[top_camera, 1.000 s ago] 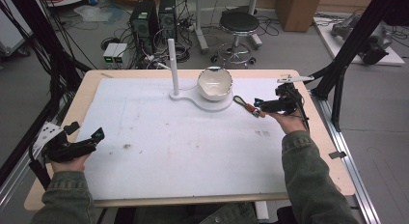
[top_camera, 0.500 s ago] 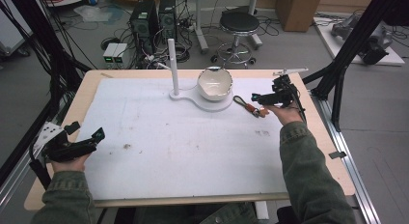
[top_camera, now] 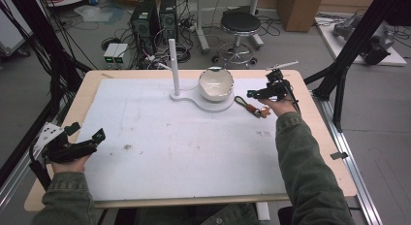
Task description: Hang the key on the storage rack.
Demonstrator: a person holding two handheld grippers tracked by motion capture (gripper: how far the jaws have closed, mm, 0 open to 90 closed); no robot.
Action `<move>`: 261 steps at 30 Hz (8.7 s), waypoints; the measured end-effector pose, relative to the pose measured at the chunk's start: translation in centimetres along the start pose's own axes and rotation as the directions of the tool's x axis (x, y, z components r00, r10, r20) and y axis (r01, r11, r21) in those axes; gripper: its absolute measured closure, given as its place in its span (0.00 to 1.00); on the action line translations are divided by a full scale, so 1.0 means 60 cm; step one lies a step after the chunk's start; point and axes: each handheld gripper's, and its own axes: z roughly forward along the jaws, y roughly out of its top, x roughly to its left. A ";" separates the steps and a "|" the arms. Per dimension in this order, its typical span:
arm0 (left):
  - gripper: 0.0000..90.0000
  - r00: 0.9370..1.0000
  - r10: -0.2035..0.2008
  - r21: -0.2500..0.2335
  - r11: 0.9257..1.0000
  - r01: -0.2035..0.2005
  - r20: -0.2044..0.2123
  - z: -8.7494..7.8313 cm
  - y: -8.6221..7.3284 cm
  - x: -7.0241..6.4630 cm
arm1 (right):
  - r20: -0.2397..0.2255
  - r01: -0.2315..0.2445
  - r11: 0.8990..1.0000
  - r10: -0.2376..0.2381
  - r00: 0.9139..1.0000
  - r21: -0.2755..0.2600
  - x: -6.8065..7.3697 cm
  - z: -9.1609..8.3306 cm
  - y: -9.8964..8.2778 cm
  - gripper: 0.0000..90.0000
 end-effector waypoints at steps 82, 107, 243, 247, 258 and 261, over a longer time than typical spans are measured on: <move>0.02 1.000 -0.010 -0.008 1.000 0.010 0.021 0.000 0.000 -0.001 | -0.017 -0.040 0.925 0.050 0.999 0.379 -0.014 0.076 -0.015 0.87; 0.02 0.999 -0.019 -0.011 1.000 0.019 0.031 0.002 0.001 -0.001 | -0.061 -0.034 0.981 0.046 0.997 0.192 0.071 -0.022 0.014 0.87; 0.02 0.999 -0.015 -0.013 1.000 0.016 0.044 -0.002 0.000 0.001 | -0.122 -0.006 0.975 0.034 0.992 0.222 0.279 0.121 0.212 0.03; 0.02 0.999 -0.016 -0.012 1.000 0.016 0.045 -0.001 0.000 0.001 | -0.071 -0.030 0.975 0.047 0.996 0.222 0.260 0.108 0.200 0.01; 0.02 0.999 -0.016 -0.016 1.000 0.017 0.046 -0.001 0.000 0.000 | -0.049 -0.060 0.983 0.070 0.996 0.176 0.230 0.051 0.171 0.01; 0.02 0.999 -0.016 -0.013 1.000 0.017 0.047 0.000 0.000 0.000 | -0.043 -0.064 0.983 0.072 0.996 0.172 0.222 0.041 0.163 0.01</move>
